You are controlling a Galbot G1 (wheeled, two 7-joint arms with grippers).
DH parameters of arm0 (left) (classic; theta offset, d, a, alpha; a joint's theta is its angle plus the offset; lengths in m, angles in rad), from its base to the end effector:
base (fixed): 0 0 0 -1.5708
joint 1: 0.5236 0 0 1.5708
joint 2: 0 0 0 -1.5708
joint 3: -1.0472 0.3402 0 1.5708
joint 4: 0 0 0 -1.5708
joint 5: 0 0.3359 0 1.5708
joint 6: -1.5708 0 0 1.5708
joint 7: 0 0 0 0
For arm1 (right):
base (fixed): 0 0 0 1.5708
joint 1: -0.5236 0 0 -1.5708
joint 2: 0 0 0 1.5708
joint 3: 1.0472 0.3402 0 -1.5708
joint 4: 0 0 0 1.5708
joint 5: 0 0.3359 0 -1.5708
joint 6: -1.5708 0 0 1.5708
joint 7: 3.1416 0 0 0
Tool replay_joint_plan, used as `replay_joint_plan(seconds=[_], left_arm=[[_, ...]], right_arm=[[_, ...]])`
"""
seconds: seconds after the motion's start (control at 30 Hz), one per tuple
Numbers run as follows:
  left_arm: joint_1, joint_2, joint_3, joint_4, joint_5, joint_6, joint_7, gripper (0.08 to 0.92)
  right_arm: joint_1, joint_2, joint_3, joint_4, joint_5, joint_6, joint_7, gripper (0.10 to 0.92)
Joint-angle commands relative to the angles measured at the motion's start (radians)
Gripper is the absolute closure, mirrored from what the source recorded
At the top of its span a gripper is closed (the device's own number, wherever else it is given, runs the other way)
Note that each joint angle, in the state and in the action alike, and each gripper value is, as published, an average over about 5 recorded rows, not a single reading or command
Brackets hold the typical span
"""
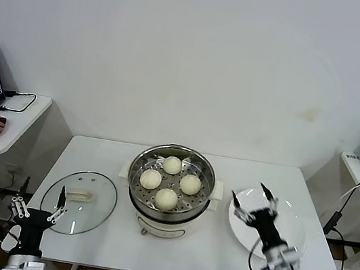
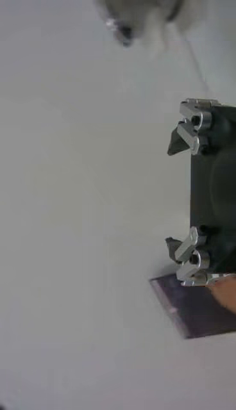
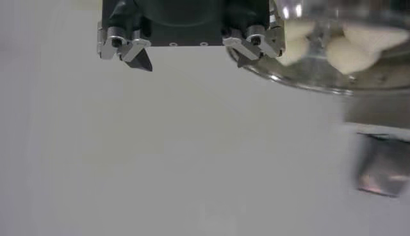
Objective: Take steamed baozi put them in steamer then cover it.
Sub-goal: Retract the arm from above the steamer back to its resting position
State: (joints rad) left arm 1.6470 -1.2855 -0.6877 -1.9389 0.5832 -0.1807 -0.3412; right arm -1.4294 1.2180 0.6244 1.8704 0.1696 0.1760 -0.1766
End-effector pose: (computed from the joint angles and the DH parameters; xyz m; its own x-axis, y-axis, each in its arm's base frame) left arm 0.1445 0.1109 -0.3364 -0.9777 -0.1139 -0.1766 -0.2091 0.6117 0.7630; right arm 0.2161 -0.1136 -0.3186 -0.9736 -0.2173 -0.0699 -0.1987 0.9574 -0.2096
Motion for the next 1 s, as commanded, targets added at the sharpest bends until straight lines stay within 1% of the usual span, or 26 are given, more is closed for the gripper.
replay_joint_plan(seconds=[0.03, 0.17, 0.33, 0.63, 0.83, 1.0], left_arm=[[0.018, 0.097, -0.042, 0.151, 0.739, 0.014, 0.071, 0.177], [-0.012, 0.097, -0.012, 0.174, 0.803, 0.037, 0.086, 0.177], [-0.065, 0.111, 0.021, 0.216, 0.807, 0.050, 0.100, 0.177], [-0.221, 0.151, 0.069, 0.364, 0.782, 0.052, 0.110, 0.177], [-0.347, 0.167, 0.096, 0.468, 0.772, 0.052, 0.110, 0.177], [-0.406, 0.175, 0.111, 0.521, 0.766, 0.051, 0.118, 0.177]], right_arm=[[-0.199, 0.186, 0.229, 0.016, -0.068, 0.080, 0.012, 0.203], [-0.196, 0.197, 0.232, 0.006, -0.074, 0.081, 0.016, 0.203], [-0.196, 0.197, 0.241, 0.002, -0.078, 0.079, 0.018, 0.202], [-0.209, 0.223, 0.256, 0.005, -0.091, 0.081, 0.019, 0.203], [-0.225, 0.241, 0.266, 0.007, -0.091, 0.088, 0.018, 0.202], [-0.239, 0.253, 0.275, 0.004, -0.095, 0.100, 0.016, 0.203]])
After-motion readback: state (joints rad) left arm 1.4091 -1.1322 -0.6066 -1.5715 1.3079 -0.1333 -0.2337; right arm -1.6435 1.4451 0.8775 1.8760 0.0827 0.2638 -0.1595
